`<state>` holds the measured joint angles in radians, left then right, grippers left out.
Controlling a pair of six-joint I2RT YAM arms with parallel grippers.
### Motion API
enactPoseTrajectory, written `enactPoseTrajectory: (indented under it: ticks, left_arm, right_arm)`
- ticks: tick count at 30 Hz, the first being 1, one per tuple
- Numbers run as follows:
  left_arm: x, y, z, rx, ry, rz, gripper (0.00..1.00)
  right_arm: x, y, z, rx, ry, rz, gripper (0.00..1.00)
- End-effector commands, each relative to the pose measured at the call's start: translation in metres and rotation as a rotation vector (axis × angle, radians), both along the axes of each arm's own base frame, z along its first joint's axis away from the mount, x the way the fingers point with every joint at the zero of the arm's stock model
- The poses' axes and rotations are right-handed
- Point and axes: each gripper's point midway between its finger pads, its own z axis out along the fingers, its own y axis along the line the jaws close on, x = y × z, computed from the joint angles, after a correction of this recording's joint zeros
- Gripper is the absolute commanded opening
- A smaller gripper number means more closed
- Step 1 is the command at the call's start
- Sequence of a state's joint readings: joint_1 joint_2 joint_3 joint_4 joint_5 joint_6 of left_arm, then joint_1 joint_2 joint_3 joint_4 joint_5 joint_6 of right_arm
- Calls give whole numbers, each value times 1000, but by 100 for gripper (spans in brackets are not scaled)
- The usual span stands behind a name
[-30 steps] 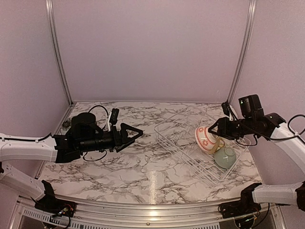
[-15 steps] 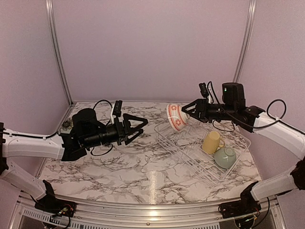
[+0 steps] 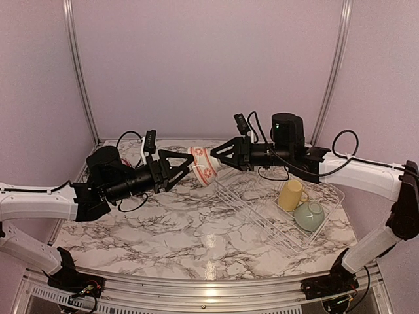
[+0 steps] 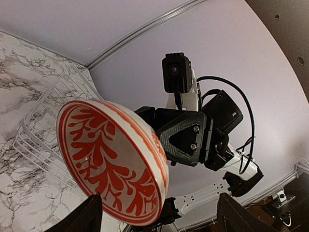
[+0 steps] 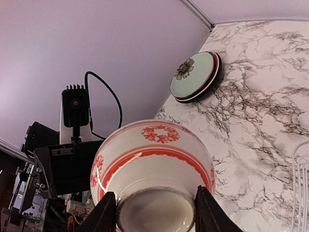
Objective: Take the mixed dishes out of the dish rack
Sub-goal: Pass from the right arm to the left
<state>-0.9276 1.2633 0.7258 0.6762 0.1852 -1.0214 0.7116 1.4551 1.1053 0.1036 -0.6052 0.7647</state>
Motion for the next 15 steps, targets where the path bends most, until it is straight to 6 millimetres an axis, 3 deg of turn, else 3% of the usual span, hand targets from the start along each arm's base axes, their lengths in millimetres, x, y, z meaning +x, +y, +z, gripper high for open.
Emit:
enactPoseTrajectory:
  ticks: [1,15]
  left_arm:
    - [-3,7,4,-19,-21,8,82]
    - [-6,11,0,-96,28,-6,47]
  right_arm:
    - [-9,21,50,143,-83,72,0]
    - [-20,41,41,182,-59,162,0]
